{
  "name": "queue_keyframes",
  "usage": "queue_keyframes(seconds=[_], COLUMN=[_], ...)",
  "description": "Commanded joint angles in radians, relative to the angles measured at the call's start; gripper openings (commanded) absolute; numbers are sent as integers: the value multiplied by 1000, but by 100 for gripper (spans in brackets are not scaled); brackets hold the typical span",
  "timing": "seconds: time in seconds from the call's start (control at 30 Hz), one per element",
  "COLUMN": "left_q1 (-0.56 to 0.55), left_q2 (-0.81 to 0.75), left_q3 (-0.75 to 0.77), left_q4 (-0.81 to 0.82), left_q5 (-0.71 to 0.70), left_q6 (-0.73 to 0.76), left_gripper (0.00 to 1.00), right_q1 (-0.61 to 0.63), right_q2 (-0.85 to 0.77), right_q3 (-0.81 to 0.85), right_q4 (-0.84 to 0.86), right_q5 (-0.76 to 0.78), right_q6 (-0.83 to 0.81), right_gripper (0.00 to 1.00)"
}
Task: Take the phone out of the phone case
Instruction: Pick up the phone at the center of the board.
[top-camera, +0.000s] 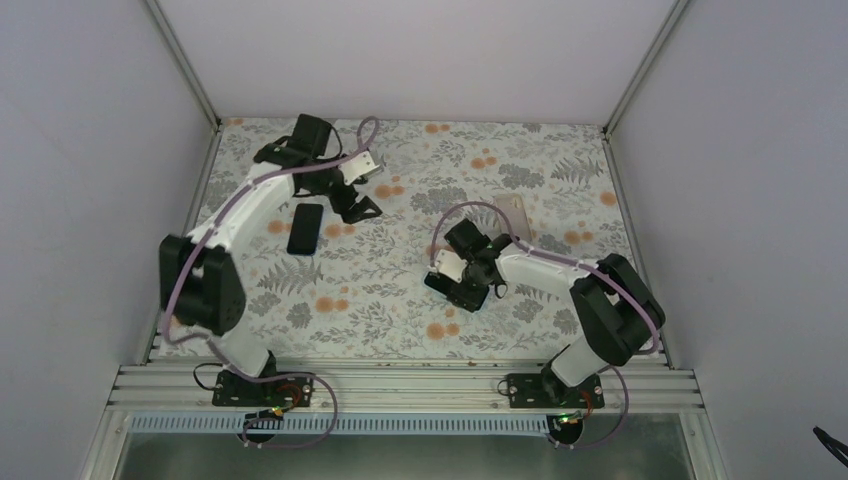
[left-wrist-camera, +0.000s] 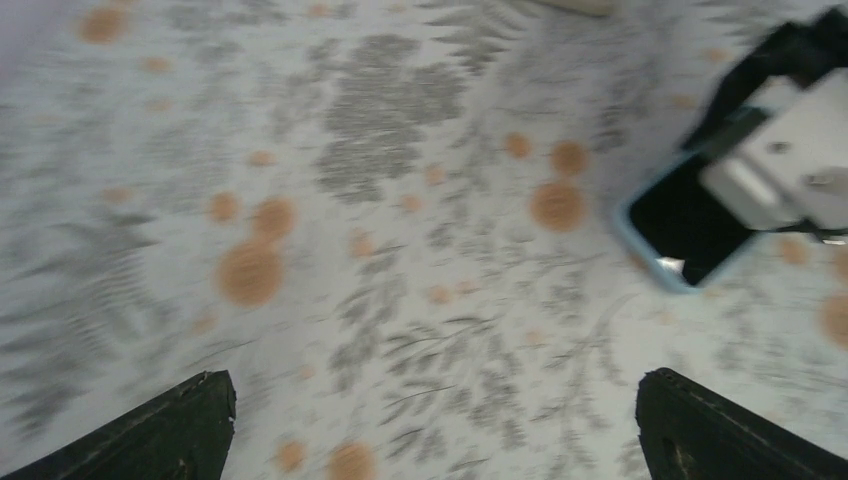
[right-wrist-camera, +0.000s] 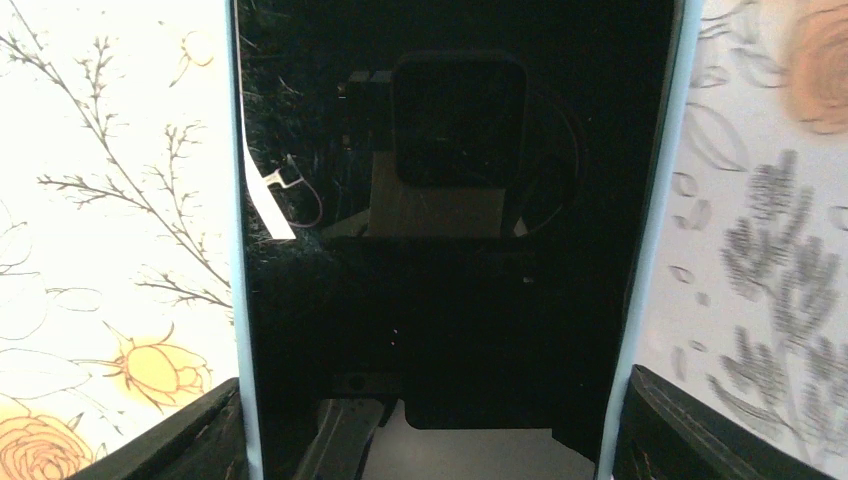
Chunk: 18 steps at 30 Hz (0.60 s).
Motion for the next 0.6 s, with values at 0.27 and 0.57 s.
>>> queue_keyframes(seconds=[0.27, 0.57], left_q1=[3, 4], left_q2=[395, 547], left_q3=[319, 424], left_q4=[-482, -574], left_q5=[559, 638], left_q6=[122, 114], left_gripper=[95, 92], right_q1=[13, 51], right_q2=[-108, -16], right_q3=[206, 333], right_q4=[76, 87], right_q5=[78, 125], right_q6=[18, 17], right_gripper=[42, 41])
